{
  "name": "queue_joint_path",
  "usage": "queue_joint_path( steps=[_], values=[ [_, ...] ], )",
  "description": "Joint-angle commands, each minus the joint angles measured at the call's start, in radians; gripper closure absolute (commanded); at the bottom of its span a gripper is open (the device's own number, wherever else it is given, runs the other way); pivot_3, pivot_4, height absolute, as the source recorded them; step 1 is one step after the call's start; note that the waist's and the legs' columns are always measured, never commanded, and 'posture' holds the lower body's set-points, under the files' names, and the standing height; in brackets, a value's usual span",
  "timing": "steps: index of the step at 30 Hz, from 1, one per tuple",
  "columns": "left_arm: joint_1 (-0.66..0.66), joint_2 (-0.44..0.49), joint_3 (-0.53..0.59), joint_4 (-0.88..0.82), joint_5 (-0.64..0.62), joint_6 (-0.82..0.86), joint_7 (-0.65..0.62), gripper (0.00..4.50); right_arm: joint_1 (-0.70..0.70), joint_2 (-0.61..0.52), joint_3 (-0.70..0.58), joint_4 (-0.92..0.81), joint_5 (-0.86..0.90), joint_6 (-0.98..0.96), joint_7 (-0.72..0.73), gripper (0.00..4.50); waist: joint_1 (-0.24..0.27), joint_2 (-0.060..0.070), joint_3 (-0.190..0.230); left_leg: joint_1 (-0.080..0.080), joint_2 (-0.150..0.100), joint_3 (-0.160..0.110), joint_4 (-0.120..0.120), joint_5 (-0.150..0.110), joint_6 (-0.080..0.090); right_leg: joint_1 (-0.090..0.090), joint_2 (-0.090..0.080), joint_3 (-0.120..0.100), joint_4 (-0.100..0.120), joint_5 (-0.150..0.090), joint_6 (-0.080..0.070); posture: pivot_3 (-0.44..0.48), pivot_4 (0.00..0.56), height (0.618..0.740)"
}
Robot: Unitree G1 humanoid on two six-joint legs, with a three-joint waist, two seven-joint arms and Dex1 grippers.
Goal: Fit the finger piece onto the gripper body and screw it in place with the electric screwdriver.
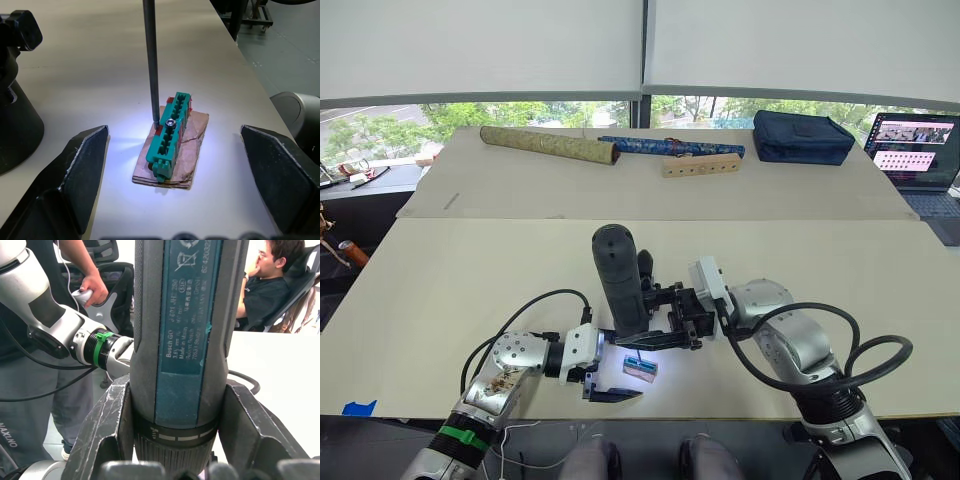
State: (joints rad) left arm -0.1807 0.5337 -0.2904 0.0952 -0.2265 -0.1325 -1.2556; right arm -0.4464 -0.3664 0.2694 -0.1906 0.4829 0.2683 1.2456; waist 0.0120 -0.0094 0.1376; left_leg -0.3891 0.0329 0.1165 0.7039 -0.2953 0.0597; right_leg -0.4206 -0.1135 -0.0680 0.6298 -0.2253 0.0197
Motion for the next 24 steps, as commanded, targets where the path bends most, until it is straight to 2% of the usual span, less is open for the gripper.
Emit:
queue_joint_path(
  steps=[1,14,24],
  values=[
    [0.029,0.001,-0.027,0.091,0.047,0.015,0.013,0.03,-0.016,0.014,-0.025,-0.030,0.022,-0.049,0.005,2.58,0.000,0.000,0.000,0.000,0.000,0.000,0.000,0.000,0.000,0.000,0.000,0.000,0.000,0.000,0.000,0.000,0.150,0.740],
    [0.033,0.000,-0.027,0.100,0.048,0.007,0.016,0.03,-0.022,0.003,-0.041,-0.066,0.107,0.029,0.000,2.58,0.000,0.000,0.000,0.000,0.000,0.000,0.000,0.000,0.000,0.000,0.000,0.000,0.000,0.000,0.000,0.000,0.150,0.740],
    [0.036,0.000,-0.027,0.097,0.047,0.009,0.017,0.03,-0.016,-0.005,-0.027,-0.053,0.081,0.018,0.001,2.58,0.000,0.000,0.000,0.000,0.000,0.000,0.000,0.000,0.000,0.000,0.000,0.000,0.000,0.000,0.000,0.000,0.150,0.740]
  ],
)
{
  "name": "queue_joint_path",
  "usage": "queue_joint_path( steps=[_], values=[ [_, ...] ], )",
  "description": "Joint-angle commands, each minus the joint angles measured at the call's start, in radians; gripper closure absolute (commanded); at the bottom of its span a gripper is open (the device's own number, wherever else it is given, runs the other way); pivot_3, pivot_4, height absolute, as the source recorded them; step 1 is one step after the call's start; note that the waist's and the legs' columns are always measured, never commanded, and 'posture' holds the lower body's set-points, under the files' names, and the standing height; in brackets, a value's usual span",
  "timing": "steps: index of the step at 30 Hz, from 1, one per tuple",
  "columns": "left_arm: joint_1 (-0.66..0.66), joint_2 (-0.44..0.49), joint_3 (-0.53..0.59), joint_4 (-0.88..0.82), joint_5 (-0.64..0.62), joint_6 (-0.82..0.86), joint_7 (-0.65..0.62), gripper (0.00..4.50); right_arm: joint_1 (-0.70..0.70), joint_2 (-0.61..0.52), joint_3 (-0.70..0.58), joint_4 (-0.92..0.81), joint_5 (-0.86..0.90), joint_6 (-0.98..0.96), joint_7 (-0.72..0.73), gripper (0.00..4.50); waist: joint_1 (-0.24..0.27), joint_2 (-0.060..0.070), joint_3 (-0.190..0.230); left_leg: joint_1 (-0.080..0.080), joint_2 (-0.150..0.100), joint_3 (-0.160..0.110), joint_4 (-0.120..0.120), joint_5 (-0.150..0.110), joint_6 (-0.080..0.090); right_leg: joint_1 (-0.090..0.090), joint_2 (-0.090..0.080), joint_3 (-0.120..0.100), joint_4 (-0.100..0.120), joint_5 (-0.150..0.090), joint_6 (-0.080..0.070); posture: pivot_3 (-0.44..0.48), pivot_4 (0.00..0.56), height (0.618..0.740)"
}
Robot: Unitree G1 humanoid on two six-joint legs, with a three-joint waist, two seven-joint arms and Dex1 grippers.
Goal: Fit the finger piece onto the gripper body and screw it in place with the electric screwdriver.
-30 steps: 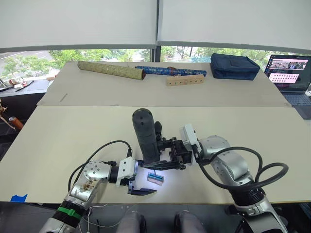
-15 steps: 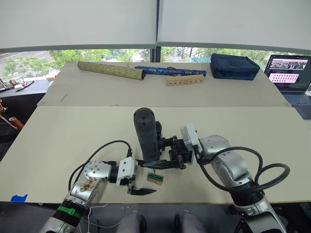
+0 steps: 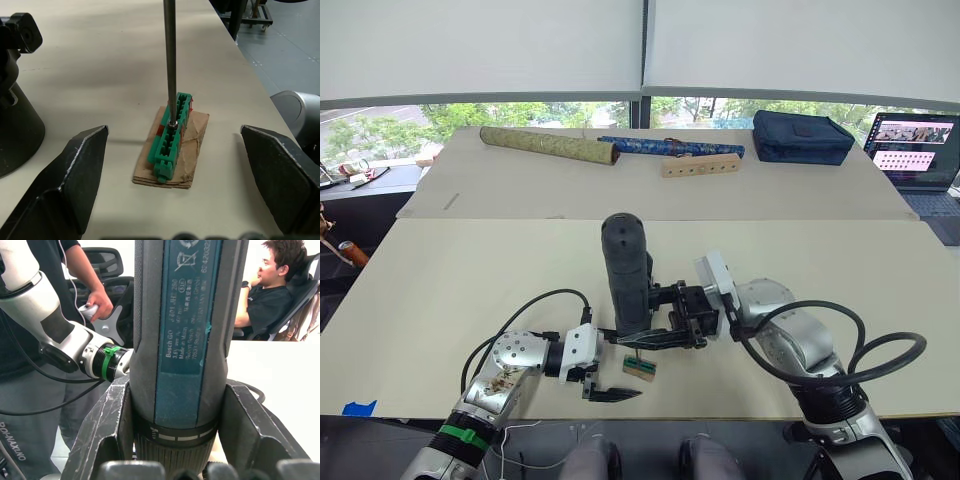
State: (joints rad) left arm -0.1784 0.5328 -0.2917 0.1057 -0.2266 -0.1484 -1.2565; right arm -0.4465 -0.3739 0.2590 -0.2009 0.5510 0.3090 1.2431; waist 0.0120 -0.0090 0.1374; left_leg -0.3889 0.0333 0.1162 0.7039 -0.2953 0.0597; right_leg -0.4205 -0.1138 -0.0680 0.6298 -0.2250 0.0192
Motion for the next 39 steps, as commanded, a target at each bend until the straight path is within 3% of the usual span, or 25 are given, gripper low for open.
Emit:
queue_joint_path(
  steps=[1,39],
  values=[
    [0.034,0.001,-0.026,0.086,0.047,0.025,0.018,0.03,-0.016,0.003,-0.016,-0.042,0.011,-0.025,0.004,2.58,0.000,0.000,0.000,0.000,0.000,0.000,0.000,0.000,0.000,0.000,0.000,0.000,0.000,0.000,0.000,0.000,0.150,0.740],
    [0.043,-0.002,0.022,0.039,-0.009,0.038,0.012,0.03,0.012,0.002,-0.010,-0.043,-0.002,-0.047,0.014,2.58,-0.003,0.000,0.000,0.000,0.000,0.000,-0.001,0.000,0.000,0.000,0.000,0.000,0.000,0.000,0.000,0.000,0.150,0.740]
  ],
)
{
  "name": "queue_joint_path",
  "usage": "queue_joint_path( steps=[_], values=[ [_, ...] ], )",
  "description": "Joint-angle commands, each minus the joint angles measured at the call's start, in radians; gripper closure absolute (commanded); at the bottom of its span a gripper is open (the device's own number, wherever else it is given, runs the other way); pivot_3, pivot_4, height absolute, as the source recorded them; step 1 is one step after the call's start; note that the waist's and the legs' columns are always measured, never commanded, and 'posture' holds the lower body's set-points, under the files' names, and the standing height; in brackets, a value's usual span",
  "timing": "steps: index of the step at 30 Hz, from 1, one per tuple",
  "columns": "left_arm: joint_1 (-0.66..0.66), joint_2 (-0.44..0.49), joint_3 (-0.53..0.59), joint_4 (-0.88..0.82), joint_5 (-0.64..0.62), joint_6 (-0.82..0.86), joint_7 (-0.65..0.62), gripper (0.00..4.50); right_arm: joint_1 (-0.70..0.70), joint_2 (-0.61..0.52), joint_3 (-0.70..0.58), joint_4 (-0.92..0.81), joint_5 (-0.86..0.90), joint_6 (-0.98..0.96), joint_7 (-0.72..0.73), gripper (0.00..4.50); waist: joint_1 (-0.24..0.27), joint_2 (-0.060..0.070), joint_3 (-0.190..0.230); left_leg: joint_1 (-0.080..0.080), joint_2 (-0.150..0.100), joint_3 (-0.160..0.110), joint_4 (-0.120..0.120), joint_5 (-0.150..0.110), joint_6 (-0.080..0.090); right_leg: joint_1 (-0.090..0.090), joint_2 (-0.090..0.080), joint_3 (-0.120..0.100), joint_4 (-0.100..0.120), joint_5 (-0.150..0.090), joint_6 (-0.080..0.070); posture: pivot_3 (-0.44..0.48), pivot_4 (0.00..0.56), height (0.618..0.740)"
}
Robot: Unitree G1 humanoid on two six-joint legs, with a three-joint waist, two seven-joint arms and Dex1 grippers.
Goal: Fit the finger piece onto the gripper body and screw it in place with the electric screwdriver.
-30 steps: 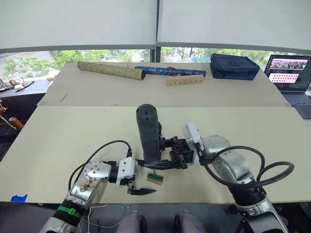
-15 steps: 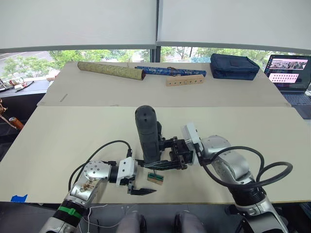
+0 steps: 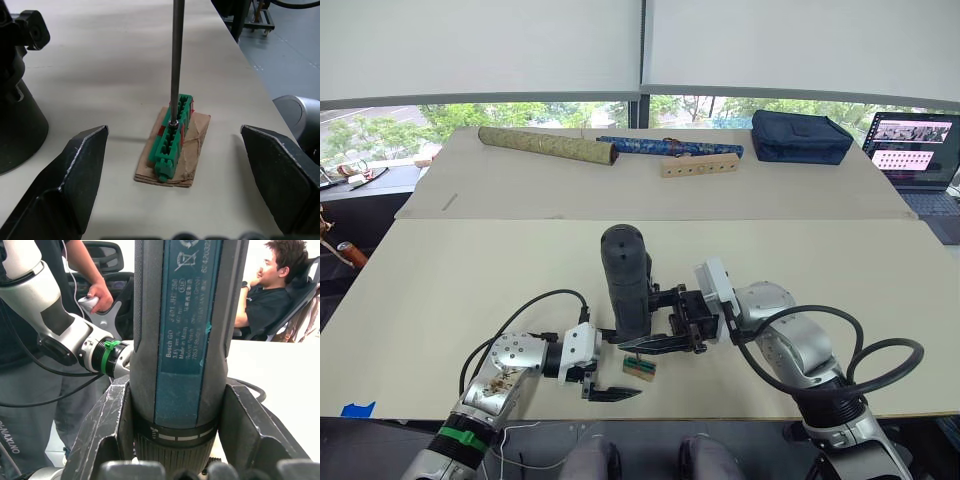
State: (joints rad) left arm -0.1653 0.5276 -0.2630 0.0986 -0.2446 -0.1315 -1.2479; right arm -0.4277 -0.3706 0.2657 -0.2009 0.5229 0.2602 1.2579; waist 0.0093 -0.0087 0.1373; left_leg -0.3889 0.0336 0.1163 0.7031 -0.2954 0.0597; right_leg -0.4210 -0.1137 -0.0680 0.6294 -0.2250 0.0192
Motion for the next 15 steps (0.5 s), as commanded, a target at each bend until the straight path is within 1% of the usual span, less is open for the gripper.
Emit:
queue_joint_path(
  steps=[1,8,15],
  values=[
    [0.034,0.005,-0.004,0.038,0.000,0.022,-0.005,0.03,-0.011,-0.002,-0.020,-0.048,0.035,0.008,-0.001,2.58,0.000,0.000,0.000,0.000,0.000,0.000,0.000,0.000,0.000,0.000,0.000,0.000,0.000,0.000,0.000,0.000,0.150,0.740],
    [0.063,0.014,0.025,-0.039,-0.039,0.024,0.000,0.03,-0.033,-0.003,-0.028,-0.085,0.067,0.032,-0.004,2.58,-0.005,0.000,0.000,-0.002,0.000,0.000,-0.002,0.000,0.000,-0.002,0.000,0.000,-0.001,0.000,0.000,0.000,0.150,0.740],
    [0.106,0.060,0.087,-0.157,-0.110,0.069,-0.005,0.03,-0.044,-0.009,-0.046,-0.124,0.101,0.064,-0.016,2.58,-0.016,-0.001,0.003,-0.003,0.000,0.000,-0.002,0.000,0.000,-0.003,0.000,-0.001,-0.002,0.000,0.000,0.000,0.150,0.740]
  ],
)
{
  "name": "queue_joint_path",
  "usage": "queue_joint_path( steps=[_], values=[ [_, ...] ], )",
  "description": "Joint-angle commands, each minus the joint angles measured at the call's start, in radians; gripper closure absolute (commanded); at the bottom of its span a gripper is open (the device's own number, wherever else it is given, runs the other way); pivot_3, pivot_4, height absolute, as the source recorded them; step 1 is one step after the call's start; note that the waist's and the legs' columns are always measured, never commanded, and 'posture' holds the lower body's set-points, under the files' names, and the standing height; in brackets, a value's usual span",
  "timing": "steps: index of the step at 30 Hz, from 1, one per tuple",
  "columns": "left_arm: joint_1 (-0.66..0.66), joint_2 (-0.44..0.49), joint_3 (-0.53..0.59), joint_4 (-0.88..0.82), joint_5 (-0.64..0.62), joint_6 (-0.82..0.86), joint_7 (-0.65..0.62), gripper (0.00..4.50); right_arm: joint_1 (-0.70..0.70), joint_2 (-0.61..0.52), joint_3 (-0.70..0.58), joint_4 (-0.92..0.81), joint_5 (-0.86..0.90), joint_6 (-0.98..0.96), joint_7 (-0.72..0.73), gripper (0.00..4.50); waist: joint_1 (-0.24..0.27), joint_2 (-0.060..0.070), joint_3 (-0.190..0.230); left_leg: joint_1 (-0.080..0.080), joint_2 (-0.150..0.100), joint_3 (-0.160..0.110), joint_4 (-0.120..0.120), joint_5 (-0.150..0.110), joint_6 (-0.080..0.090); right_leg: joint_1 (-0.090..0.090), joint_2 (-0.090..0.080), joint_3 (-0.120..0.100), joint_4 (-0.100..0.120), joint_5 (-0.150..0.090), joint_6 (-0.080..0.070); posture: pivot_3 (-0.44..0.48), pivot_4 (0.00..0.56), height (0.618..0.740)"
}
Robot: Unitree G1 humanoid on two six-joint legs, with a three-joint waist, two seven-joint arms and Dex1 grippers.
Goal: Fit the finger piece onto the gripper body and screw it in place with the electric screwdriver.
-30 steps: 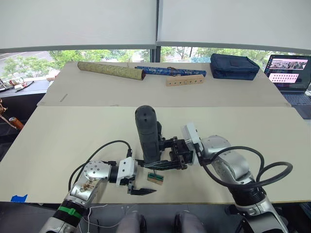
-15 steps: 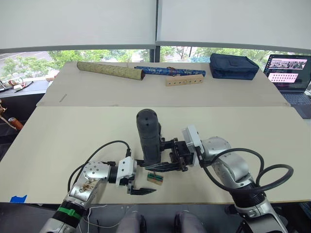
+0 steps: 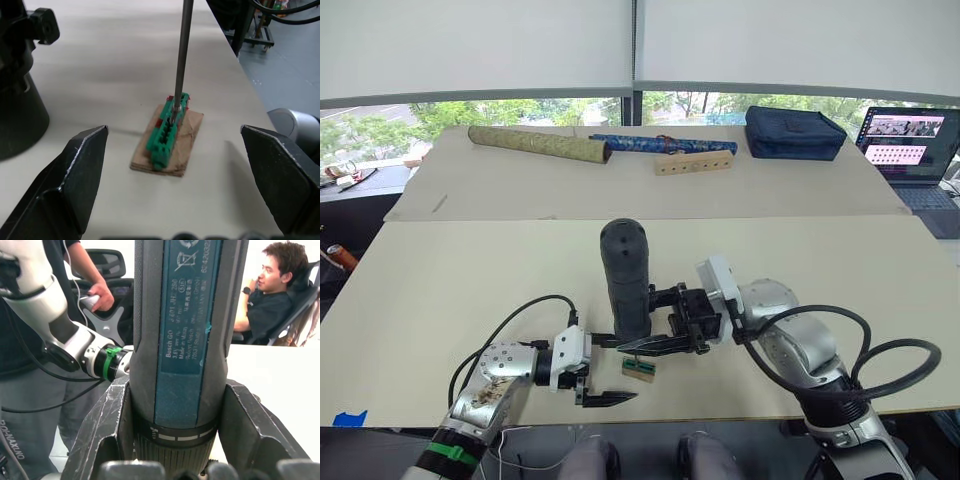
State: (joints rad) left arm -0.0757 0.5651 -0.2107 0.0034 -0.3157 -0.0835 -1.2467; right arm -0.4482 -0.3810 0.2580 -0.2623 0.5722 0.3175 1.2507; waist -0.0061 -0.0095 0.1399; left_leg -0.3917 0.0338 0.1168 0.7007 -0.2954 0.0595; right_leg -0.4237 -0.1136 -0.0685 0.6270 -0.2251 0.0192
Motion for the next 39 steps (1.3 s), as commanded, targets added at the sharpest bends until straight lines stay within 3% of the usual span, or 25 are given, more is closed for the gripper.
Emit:
queue_joint_path(
  steps=[1,13,21,30,39],
  values=[
    [0.023,0.030,0.043,-0.078,-0.050,0.028,-0.007,0.03,-0.025,0.000,-0.043,-0.068,0.058,0.012,-0.012,2.58,0.000,-0.001,0.002,0.000,0.000,0.000,0.000,0.000,0.000,0.000,0.000,0.000,0.000,0.000,0.000,0.000,0.150,0.740],
    [0.102,0.059,0.192,-0.273,-0.247,0.140,0.040,0.03,-0.092,-0.035,-0.126,-0.211,0.211,0.136,-0.094,2.58,0.000,-0.001,0.006,-0.002,0.000,0.000,0.000,0.002,-0.004,-0.001,-0.001,-0.001,-0.001,0.000,0.000,0.000,0.150,0.740],
    [0.054,0.047,0.275,-0.242,-0.276,0.188,0.107,0.03,-0.144,-0.070,-0.184,-0.225,0.290,0.190,-0.134,2.58,0.003,-0.001,0.006,-0.002,0.000,-0.001,0.000,0.002,-0.004,0.000,0.000,-0.001,-0.001,0.000,0.000,0.000,0.150,0.740],
    [-0.002,0.017,0.209,-0.106,-0.080,0.145,0.212,0.03,-0.174,-0.119,-0.234,-0.217,0.343,0.234,-0.160,2.58,0.006,-0.001,0.006,-0.002,-0.001,0.001,0.000,0.003,-0.006,0.000,0.000,-0.001,-0.002,0.000,0.000,0.000,0.150,0.740],
    [-0.107,-0.093,0.095,0.024,0.074,0.120,0.315,0.03,-0.173,-0.147,-0.242,-0.212,0.334,0.239,-0.164,2.58,0.015,-0.002,0.006,-0.003,-0.001,0.001,0.000,0.003,-0.005,0.000,0.000,-0.001,-0.002,0.000,0.001,0.000,0.150,0.740]
  ],
)
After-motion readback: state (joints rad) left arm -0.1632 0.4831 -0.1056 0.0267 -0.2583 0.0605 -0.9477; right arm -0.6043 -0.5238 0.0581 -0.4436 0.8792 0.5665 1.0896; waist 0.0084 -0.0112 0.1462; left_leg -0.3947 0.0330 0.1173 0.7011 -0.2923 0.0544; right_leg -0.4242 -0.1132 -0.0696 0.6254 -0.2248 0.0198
